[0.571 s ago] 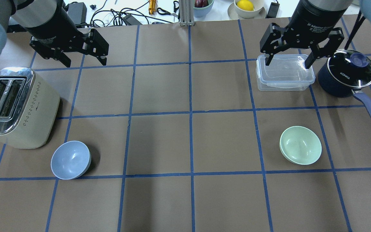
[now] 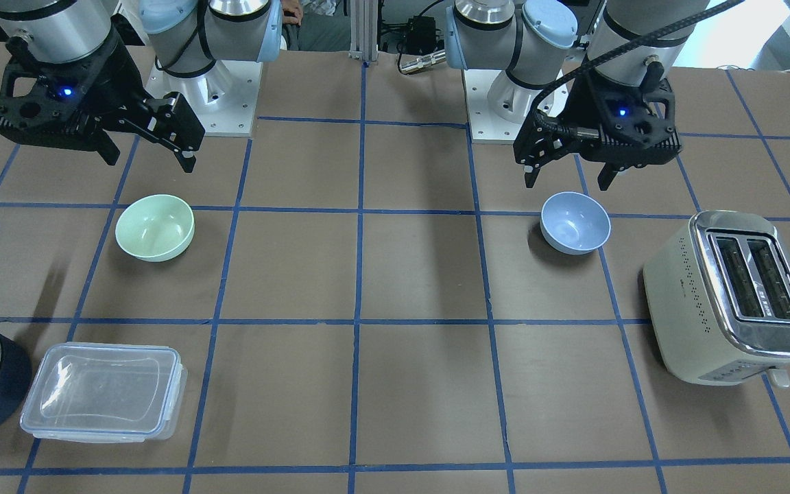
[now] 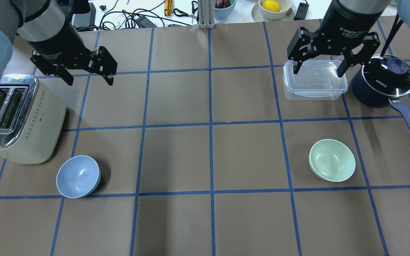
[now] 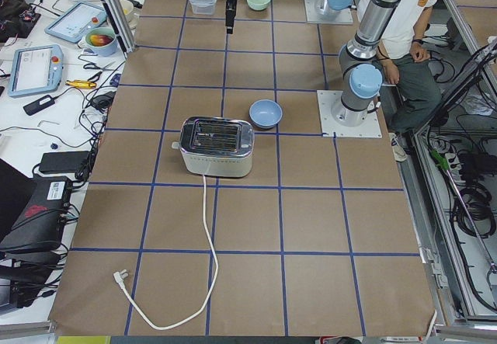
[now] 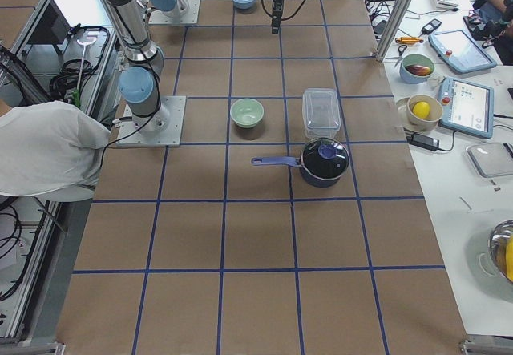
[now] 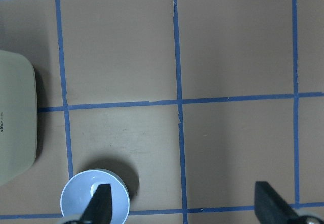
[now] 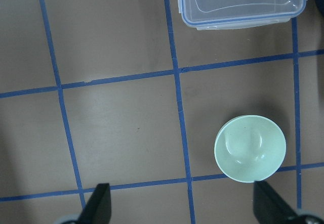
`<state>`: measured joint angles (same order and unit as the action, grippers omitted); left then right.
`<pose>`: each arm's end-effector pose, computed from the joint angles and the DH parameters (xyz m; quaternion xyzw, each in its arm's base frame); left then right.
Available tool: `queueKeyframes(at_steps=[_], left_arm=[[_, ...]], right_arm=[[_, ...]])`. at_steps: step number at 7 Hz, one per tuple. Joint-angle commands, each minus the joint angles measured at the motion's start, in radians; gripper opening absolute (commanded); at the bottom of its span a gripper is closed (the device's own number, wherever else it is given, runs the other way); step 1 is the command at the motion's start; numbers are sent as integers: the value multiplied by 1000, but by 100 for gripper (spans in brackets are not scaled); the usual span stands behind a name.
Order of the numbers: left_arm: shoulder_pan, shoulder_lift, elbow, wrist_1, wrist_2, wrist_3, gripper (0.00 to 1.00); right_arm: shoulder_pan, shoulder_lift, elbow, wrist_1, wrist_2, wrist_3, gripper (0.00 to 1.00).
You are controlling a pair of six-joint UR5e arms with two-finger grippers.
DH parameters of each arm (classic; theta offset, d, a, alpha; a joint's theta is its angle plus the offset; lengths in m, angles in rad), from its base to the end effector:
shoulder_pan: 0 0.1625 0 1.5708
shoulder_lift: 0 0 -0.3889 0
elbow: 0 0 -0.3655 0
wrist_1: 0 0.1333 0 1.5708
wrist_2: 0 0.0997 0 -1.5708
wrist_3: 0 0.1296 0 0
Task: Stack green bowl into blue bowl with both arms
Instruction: 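Lower the left gripper toward the light blue bowl beside the toaster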
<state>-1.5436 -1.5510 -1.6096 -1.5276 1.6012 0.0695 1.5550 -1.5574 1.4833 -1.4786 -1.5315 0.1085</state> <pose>-0.1168 -0.4639 0.4173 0.0210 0.9996 -0.0113 0.0158 0.1310 -0.4692 0.4471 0.0623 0.9978 0.0099 0.0192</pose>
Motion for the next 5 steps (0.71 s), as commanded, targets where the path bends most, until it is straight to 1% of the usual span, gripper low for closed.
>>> queueKeyframes(at_steps=[1,3,4,5], left_arm=[[104,26,-221,-5,32,39,100],[148,34,-356,50,34,36,100],[199,17,-462,176,36,35,100],[245,12,-595,337,34,41,100]], right_arm=[[-3,3,0,1,-1,-1,100],[-4,2,0,1,-1,-1,100],[-4,3,0,4,-1,0,100],[-3,2,0,3,1,0,100]])
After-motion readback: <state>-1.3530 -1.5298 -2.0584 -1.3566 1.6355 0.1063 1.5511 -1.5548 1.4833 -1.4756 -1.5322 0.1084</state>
